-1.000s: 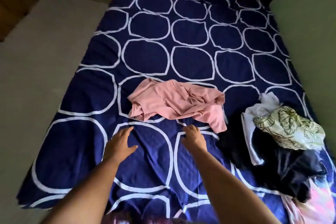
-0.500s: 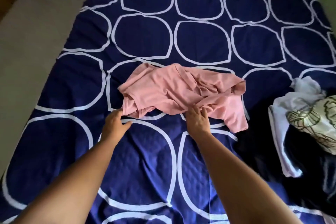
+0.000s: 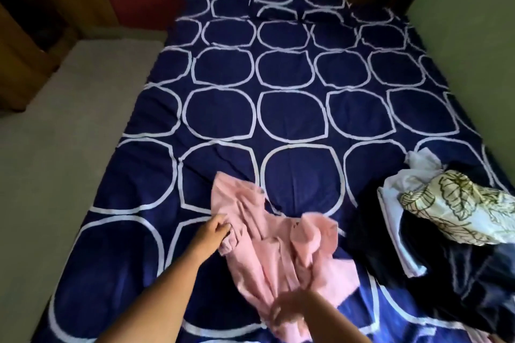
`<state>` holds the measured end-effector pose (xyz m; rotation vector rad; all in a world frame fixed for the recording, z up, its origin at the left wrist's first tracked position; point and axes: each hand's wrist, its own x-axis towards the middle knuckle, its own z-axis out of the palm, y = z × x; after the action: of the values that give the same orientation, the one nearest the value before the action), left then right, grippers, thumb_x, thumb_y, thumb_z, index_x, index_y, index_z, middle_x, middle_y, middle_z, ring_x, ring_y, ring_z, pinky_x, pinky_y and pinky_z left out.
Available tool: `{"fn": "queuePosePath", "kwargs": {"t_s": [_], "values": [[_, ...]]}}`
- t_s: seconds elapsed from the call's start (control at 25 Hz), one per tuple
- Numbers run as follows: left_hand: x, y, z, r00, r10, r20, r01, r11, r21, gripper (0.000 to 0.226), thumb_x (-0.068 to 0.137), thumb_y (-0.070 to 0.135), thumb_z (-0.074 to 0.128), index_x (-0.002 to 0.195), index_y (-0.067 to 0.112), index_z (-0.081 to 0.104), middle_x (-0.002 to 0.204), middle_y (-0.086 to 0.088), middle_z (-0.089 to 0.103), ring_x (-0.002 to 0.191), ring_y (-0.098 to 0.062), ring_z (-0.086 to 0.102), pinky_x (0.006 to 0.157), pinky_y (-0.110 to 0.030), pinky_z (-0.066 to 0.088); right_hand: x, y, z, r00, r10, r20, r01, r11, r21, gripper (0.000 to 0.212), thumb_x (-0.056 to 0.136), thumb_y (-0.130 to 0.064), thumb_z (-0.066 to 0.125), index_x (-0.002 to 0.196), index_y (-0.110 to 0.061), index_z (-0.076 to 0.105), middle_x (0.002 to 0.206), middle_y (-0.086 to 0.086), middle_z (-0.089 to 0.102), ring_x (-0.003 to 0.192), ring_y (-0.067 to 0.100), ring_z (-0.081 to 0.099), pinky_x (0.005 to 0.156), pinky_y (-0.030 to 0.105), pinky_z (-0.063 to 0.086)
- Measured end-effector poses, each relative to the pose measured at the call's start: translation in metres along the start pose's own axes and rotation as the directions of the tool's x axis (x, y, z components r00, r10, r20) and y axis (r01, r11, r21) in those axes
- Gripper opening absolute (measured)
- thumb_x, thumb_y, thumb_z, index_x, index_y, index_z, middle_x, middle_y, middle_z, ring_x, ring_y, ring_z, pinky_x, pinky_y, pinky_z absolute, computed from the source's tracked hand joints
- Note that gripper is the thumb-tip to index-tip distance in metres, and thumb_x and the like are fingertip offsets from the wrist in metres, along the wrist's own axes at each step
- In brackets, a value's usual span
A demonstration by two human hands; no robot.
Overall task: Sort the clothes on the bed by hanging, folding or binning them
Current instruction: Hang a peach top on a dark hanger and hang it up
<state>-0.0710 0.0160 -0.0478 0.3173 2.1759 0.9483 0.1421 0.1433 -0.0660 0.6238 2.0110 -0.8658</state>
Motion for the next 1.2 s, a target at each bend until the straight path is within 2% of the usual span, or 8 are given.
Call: {"fn": "queuePosePath", "kwargs": {"t_s": [0.08,0.32,0.48,0.64,0.92,0.96,1.12,1.2], "values": [[-0.014,0.022,-0.015,0.989,0.007,0.15,0.005,0.997,-0.081,0.018,0.095,0.011,0.055,0.113,0.015,0.059,0.106,-0.004,0.06,0.096,-0.015,0.055,0.069,-0.013,0.041,-0.05,-0.036,-0.038,0.995,0.051,0.091,-0.065,0.986,0.152,0.021,0.087,-0.026,0.063,0.07,-0.037,0.058,0.049,-0.013,0.054,0.041,-0.003,0.051,0.052,0.015,0.051],[-0.075,0.105,-0.068,0.881,0.16,0.445,-0.114,0.985,-0.128,0.013,0.083,0.008,0.07,0.092,0.014,0.063,0.074,0.01,0.062,0.068,0.001,0.059,0.073,-0.014,0.044,-0.116,-0.105,-0.141,0.841,-0.181,-0.511,0.328,0.92,0.214,0.046,0.085,0.009,0.045,0.127,-0.008,0.055,0.123,0.007,0.059,0.111,0.019,0.056,0.101,0.027,0.042],[-0.107,0.172,-0.105,0.784,0.326,0.529,-0.3,0.944,-0.138,0.019,0.087,0.002,0.061,0.105,0.003,0.067,0.076,0.01,0.071,0.074,-0.001,0.064,0.074,-0.012,0.048,-0.155,-0.14,-0.157,0.853,-0.281,-0.44,0.283,0.957,-0.062,0.049,0.091,-0.008,0.043,0.137,-0.02,0.046,0.132,0.002,0.054,0.113,0.017,0.052,0.088,0.025,0.039],[-0.136,0.21,-0.135,0.803,0.401,0.44,-0.421,0.905,-0.056,0.011,0.087,0.004,0.065,0.087,0.013,0.071,0.064,0.008,0.068,0.058,0.0,0.061,0.065,-0.015,0.049,-0.19,-0.121,-0.164,0.793,-0.163,-0.587,-0.053,0.941,-0.333,0.032,0.091,-0.037,0.05,0.121,-0.026,0.055,0.127,0.002,0.057,0.124,0.025,0.046,0.099,0.039,0.033],[-0.175,0.205,-0.127,0.758,0.633,0.154,-0.587,0.767,-0.259,0.012,0.074,0.032,0.079,0.082,0.025,0.075,0.076,0.009,0.07,0.072,-0.001,0.063,0.071,-0.014,0.05,-0.256,-0.096,-0.177,0.441,-0.09,-0.893,0.376,0.922,0.093,0.017,0.087,-0.024,0.065,0.071,-0.024,0.066,0.067,-0.006,0.059,0.071,0.014,0.054,0.062,0.022,0.039],[-0.18,0.201,-0.124,0.754,0.638,0.157,-0.599,0.766,-0.234,0.039,0.061,0.047,0.083,0.089,0.023,0.072,0.081,0.01,0.072,0.076,0.0,0.064,0.074,-0.015,0.052,-0.265,-0.094,-0.177,0.398,-0.072,-0.914,0.424,0.898,0.115,0.018,0.089,-0.021,0.062,0.072,-0.024,0.067,0.066,-0.007,0.059,0.067,0.012,0.053,0.058,0.02,0.039],[-0.201,0.194,-0.112,0.787,0.583,0.202,-0.613,0.702,0.362,0.103,0.036,0.07,0.08,0.125,0.023,0.058,0.12,0.007,0.062,0.109,-0.011,0.057,0.095,-0.024,0.042,-0.306,-0.096,-0.17,0.285,-0.071,-0.956,0.56,0.822,0.106,0.016,0.09,-0.019,0.058,0.093,-0.017,0.074,0.068,-0.011,0.063,0.064,0.005,0.055,0.057,0.018,0.042],[-0.21,0.185,-0.094,0.797,0.592,0.12,-0.564,0.658,0.498,0.082,0.059,0.054,0.082,0.128,0.018,0.058,0.12,0.003,0.061,0.114,-0.017,0.058,0.09,-0.022,0.041,-0.329,-0.088,-0.159,0.205,-0.097,-0.974,0.585,0.81,0.043,0.016,0.089,-0.016,0.058,0.096,-0.016,0.073,0.08,-0.004,0.07,0.074,0.01,0.06,0.068,0.023,0.047]]}}
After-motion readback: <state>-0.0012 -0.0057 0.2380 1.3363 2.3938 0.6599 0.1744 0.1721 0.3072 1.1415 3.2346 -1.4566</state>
